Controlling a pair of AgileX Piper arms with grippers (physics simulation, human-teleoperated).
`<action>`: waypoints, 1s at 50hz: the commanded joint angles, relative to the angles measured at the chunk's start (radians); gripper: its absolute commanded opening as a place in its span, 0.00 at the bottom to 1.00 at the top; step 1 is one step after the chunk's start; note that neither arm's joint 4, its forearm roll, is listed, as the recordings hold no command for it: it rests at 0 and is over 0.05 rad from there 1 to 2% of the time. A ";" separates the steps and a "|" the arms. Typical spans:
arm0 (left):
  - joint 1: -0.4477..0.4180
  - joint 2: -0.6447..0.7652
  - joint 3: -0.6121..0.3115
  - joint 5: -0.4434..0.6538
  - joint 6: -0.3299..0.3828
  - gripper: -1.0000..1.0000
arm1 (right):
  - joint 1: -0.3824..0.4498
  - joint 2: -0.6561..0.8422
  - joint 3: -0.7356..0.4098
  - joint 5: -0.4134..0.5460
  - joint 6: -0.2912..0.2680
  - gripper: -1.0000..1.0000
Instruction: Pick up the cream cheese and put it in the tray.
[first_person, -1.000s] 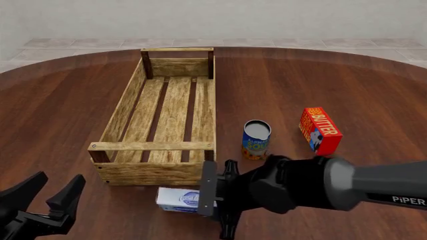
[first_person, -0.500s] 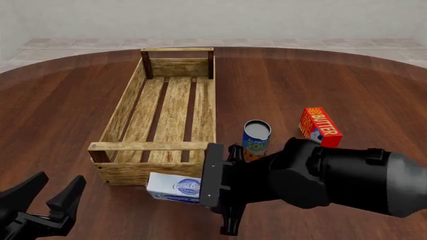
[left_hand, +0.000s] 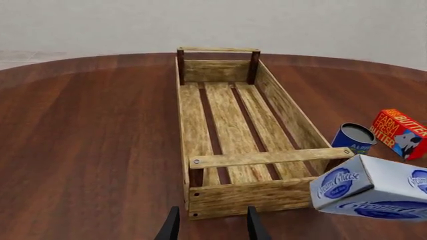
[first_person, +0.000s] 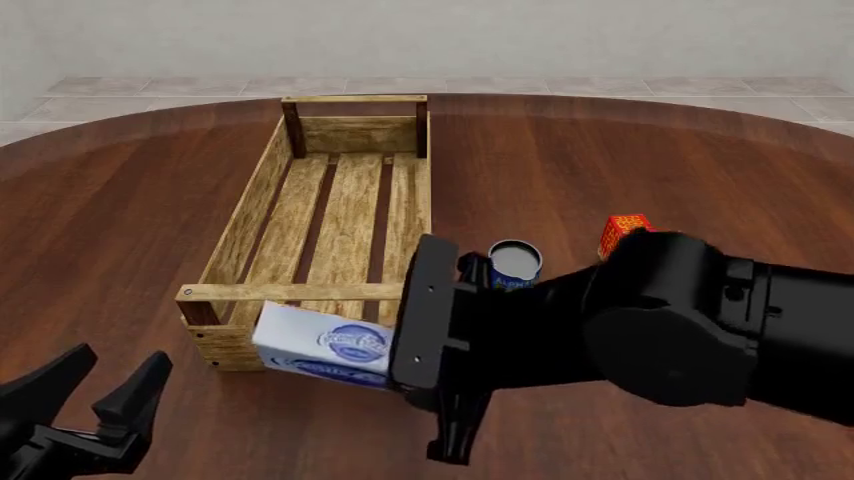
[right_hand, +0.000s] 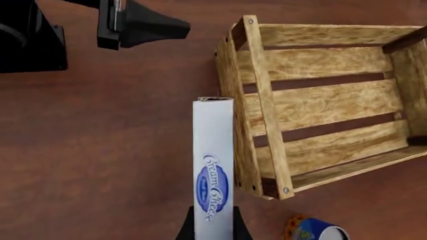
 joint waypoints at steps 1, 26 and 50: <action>0.000 -0.007 0.000 0.005 0.000 1.00 | 0.022 -0.030 -0.080 0.026 0.084 0.00; -0.009 -0.048 0.000 0.041 0.000 1.00 | -0.035 0.049 -0.264 0.001 0.199 0.00; -0.009 -0.072 0.000 0.059 0.032 1.00 | -0.180 0.269 -0.619 0.074 0.367 0.00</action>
